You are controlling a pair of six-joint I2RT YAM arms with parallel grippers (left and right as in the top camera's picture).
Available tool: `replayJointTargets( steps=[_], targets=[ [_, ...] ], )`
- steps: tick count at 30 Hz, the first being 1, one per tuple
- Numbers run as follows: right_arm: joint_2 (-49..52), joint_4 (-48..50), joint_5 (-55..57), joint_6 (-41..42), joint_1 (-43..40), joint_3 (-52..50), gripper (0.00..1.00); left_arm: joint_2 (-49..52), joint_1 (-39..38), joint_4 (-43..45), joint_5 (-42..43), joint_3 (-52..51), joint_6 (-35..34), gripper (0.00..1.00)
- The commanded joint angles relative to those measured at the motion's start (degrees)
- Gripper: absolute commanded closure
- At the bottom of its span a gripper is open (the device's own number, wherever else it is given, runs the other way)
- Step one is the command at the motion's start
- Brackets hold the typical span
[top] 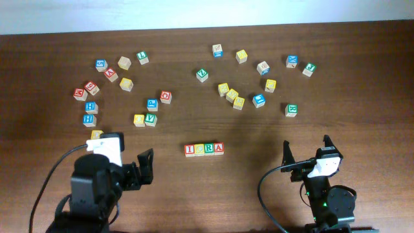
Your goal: Spell out ICRA
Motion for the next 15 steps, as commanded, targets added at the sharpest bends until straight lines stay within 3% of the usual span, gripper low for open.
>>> replayJointTargets(
  steps=[1,9,15],
  targets=[
    [-0.68,-0.24,0.66,-0.04,0.33,-0.42,0.01,-3.96,3.65,0.15,2.47,-2.14,3.37,0.01],
    [-0.68,-0.24,0.66,-0.04,0.33,-0.42,0.02,-16.02,14.86,0.15,6.45,-12.81,4.72,0.01],
    [-0.7,-0.24,0.66,-0.04,0.33,-0.42,0.02,-16.37,15.13,0.04,7.67,-15.43,4.76,0.01]
  ],
)
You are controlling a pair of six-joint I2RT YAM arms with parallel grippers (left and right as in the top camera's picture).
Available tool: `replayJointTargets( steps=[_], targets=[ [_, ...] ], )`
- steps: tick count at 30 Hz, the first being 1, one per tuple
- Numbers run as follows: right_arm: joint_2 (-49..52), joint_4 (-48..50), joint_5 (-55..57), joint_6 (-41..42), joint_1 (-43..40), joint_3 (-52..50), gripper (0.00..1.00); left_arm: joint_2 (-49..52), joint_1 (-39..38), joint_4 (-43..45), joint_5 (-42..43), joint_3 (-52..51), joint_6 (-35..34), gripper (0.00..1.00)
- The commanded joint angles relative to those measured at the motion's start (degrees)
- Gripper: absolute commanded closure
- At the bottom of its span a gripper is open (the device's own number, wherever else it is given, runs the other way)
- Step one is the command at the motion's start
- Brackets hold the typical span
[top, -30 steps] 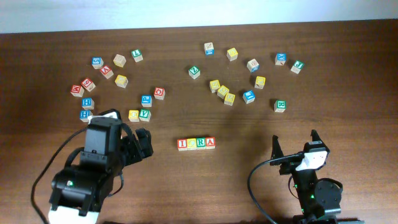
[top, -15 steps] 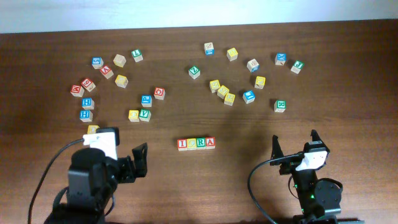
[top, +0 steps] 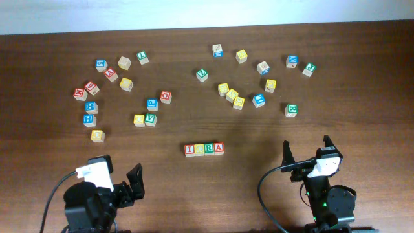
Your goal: Spell out ICRA
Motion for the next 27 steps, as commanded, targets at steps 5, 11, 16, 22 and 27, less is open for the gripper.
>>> replayJointTargets(
  steps=[5,11,16,22,27],
  targets=[
    [-0.68,-0.24,0.66,-0.02,0.33,-0.39,0.02,-5.44,0.35,5.07,-0.72,-7.41,0.94,0.01],
    [-0.68,-0.24,0.66,-0.02,0.33,-0.39,0.02,-12.37,0.35,18.73,1.92,-18.78,1.92,0.01],
    [-0.68,-0.24,0.66,-0.02,0.33,-0.39,0.02,-17.55,0.33,28.7,6.01,-25.62,3.3,0.01],
    [-0.68,-0.24,0.66,-0.02,0.33,-0.39,0.02,-17.73,0.28,37.35,5.95,-26.16,3.3,0.01],
    [-0.7,-0.24,0.66,-0.02,0.33,-0.39,0.02,-17.73,-1.42,48.57,5.75,-28.5,3.28,0.01]
  ],
)
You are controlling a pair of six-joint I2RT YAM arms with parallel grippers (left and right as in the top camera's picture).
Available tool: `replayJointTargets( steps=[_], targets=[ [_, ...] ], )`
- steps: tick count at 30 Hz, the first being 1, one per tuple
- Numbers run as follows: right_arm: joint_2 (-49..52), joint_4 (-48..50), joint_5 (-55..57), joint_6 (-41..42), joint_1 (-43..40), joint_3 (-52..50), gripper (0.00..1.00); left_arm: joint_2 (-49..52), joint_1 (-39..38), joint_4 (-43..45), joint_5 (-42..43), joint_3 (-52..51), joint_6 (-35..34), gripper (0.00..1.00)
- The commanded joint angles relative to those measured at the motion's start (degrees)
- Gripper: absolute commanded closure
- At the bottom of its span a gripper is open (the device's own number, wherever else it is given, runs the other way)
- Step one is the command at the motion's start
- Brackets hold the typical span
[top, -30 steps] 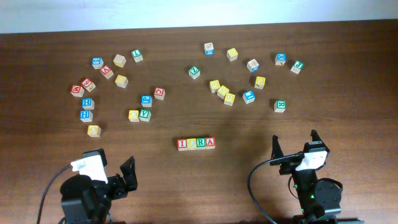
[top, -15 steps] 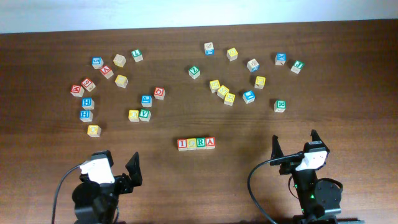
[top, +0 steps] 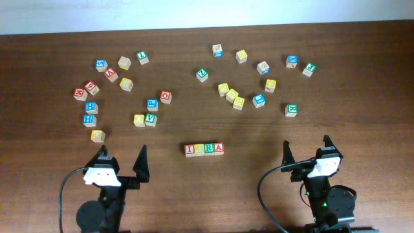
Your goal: Spell out ICRA
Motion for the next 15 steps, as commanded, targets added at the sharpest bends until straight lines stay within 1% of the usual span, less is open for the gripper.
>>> replayJointTargets(
  steps=[1,3,7,10,15],
  targets=[
    [-0.7,-0.24,0.66,-0.02,0.33,-0.42,0.02,-0.59,-1.57,6.95,0.66,-3.87,0.87,0.01],
    [-0.68,-0.24,0.66,-0.02,0.33,-0.42,0.02,-1.64,-2.82,8.59,0.55,-5.9,0.9,0.01],
    [-0.68,-0.24,0.66,-0.02,0.33,-0.42,0.02,-1.79,-3.41,8.31,-1.05,-5.88,0.9,0.01],
    [-0.68,-0.24,0.63,-0.02,0.33,-0.42,0.02,-1.79,-3.43,3.43,-3.37,-5.88,0.87,0.01],
    [-0.7,-0.24,0.66,-0.02,0.33,-0.42,0.02,-1.79,-3.43,3.48,-4.63,-5.88,0.87,0.01]
  ],
)
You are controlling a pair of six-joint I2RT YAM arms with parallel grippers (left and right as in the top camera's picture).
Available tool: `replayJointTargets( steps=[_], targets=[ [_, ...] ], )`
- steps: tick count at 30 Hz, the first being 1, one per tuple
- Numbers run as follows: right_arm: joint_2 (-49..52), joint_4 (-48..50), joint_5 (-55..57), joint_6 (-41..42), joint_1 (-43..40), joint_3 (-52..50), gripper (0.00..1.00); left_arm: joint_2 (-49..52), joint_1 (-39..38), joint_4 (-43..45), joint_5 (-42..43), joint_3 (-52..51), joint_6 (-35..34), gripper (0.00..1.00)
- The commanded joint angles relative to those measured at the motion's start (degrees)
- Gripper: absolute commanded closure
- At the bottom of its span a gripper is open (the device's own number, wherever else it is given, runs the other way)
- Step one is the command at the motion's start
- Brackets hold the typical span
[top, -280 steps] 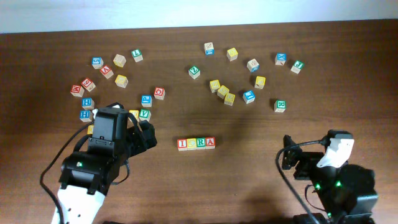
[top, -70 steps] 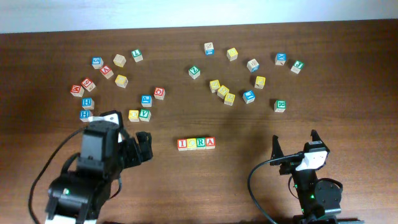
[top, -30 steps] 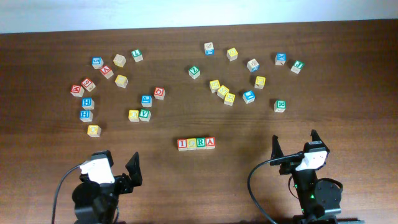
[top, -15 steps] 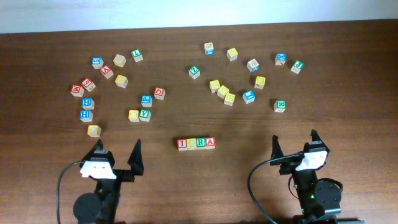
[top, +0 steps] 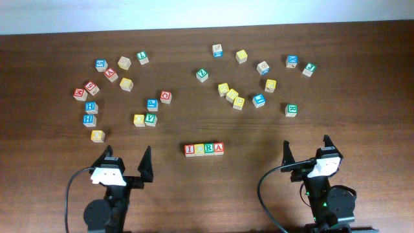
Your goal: Spell out ICRA
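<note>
A row of lettered blocks reading I, C, R, A lies on the wooden table near the front centre, the blocks touching side by side. My left gripper stands open at the front left, well left of the row, with nothing between its fingers. My right gripper stands open at the front right, equally apart from the row and also empty.
Several loose letter blocks are scattered at the back left and back right. A yellow block lies just beyond the left gripper. Cables loop beside both arm bases at the front edge.
The left arm has shifted slightly to the right, its gripper still open. The row of blocks and the right arm have not moved.
The left arm was turned sideways at the front left with its gripper pointing right, near the yellow block. Then it sat lower toward the front edge. Then it faced forward with fingers spread, as now. The row and right arm stayed still throughout.
</note>
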Motion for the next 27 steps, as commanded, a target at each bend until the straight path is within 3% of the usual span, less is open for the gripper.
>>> replayJointTargets(
  steps=[1,8,19,27],
  targets=[
    [-0.7,-0.24,0.66,-0.02,0.33,-0.42,0.02,-0.5,-0.24,-0.55,-2.64,-0.22,0.7,0.01],
    [-0.68,-0.24,0.66,-0.02,0.33,-0.42,0.02,-0.5,-0.5,-0.79,-3.67,-0.22,4.98,0.01],
    [-0.7,-0.24,0.66,-0.02,0.33,-0.42,0.02,-0.5,-0.46,-1.11,-11.43,-0.22,3.21,0.01],
    [-0.68,-0.24,0.66,-0.02,0.33,-0.42,0.02,-0.5,-0.44,-1.18,-11.1,-0.22,3.3,0.01]
  ],
)
